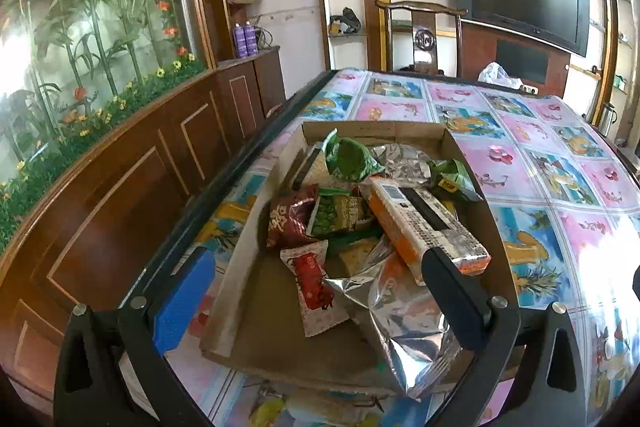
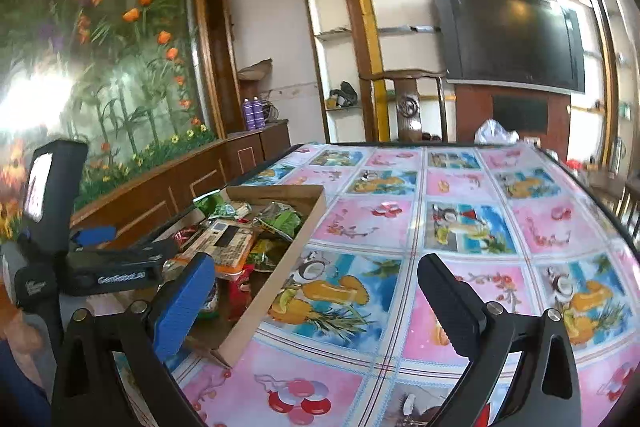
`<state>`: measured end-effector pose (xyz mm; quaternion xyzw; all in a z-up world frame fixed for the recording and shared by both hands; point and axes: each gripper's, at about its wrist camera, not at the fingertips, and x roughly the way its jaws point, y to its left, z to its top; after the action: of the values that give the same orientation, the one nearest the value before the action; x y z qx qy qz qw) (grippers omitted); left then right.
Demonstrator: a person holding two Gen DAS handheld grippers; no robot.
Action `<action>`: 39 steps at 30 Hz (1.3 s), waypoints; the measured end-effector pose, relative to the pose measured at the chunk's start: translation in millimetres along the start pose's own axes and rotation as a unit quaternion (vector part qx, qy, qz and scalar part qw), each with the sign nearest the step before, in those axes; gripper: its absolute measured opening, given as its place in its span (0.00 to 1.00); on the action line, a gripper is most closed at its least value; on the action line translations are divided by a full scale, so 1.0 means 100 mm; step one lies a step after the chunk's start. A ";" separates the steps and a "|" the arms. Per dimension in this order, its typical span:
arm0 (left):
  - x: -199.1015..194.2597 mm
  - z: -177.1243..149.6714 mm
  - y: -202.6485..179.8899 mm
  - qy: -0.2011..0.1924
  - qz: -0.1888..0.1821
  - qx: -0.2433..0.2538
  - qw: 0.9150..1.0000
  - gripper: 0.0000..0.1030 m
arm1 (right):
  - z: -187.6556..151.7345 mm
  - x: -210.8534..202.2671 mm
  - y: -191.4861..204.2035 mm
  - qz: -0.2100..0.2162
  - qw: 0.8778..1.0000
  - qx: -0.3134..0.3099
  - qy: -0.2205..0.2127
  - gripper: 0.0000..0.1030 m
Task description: Organize snacks
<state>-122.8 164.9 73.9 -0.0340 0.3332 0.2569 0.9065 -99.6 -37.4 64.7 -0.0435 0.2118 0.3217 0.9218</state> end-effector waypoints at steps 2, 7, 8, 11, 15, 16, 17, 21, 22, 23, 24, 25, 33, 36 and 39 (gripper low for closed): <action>0.03 0.00 -0.01 0.003 0.004 0.002 1.000 1.00 | -0.01 -0.01 0.06 -0.004 1.000 -0.016 -0.003 0.99; 0.07 0.01 -0.01 0.003 0.017 0.002 1.000 1.00 | -0.01 -0.01 0.08 -0.008 1.000 -0.025 -0.003 1.00; 0.08 0.01 -0.01 0.005 0.018 0.002 1.000 1.00 | -0.02 0.00 0.08 -0.008 1.000 -0.023 -0.002 0.99; 0.10 0.01 -0.01 0.006 0.022 0.004 1.000 1.00 | -0.01 0.00 0.05 -0.009 1.000 -0.019 0.000 1.00; 0.10 0.01 0.00 0.004 0.030 0.003 1.000 1.00 | -0.01 0.00 0.06 -0.010 1.000 -0.021 -0.001 0.99; 0.10 0.01 0.00 0.004 0.033 0.003 0.999 1.00 | -0.01 0.00 0.06 -0.009 1.000 -0.020 -0.001 0.99; 0.10 0.01 0.00 0.004 0.036 0.003 0.999 1.00 | -0.01 0.00 0.05 -0.010 1.000 -0.021 -0.002 0.99; 0.09 0.02 0.02 0.005 0.045 0.003 0.999 1.00 | 0.00 -0.02 0.06 -0.012 1.000 -0.026 -0.005 0.99; 0.08 0.02 0.03 0.004 0.045 0.002 0.999 1.00 | 0.00 -0.02 0.06 -0.013 1.000 -0.027 -0.005 0.99; 0.06 0.02 0.04 0.003 0.042 0.000 0.999 1.00 | 0.00 -0.02 0.06 -0.015 0.999 -0.028 -0.006 1.00; 0.05 0.03 0.05 0.002 0.043 -0.001 0.999 1.00 | 0.00 -0.03 0.06 -0.015 0.999 -0.028 -0.006 1.00; 0.04 0.03 0.05 -0.002 0.053 -0.001 0.999 1.00 | 0.00 -0.03 0.06 -0.015 0.999 -0.027 -0.006 0.99; -0.04 0.04 0.00 -0.023 0.080 0.021 0.996 1.00 | 0.00 -0.05 0.07 -0.019 0.999 -0.028 -0.009 0.99; -0.07 0.03 -0.02 -0.029 0.079 0.027 0.996 1.00 | 0.00 -0.06 0.07 -0.020 0.999 -0.026 -0.009 0.99; -0.09 0.02 -0.05 -0.027 0.058 0.035 0.997 1.00 | 0.01 -0.06 0.01 -0.021 1.000 -0.015 -0.007 0.99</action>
<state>-125.3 156.9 80.5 0.0241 0.3191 0.2981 0.8993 -104.3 -39.5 68.5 -0.0594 0.1991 0.3055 0.9292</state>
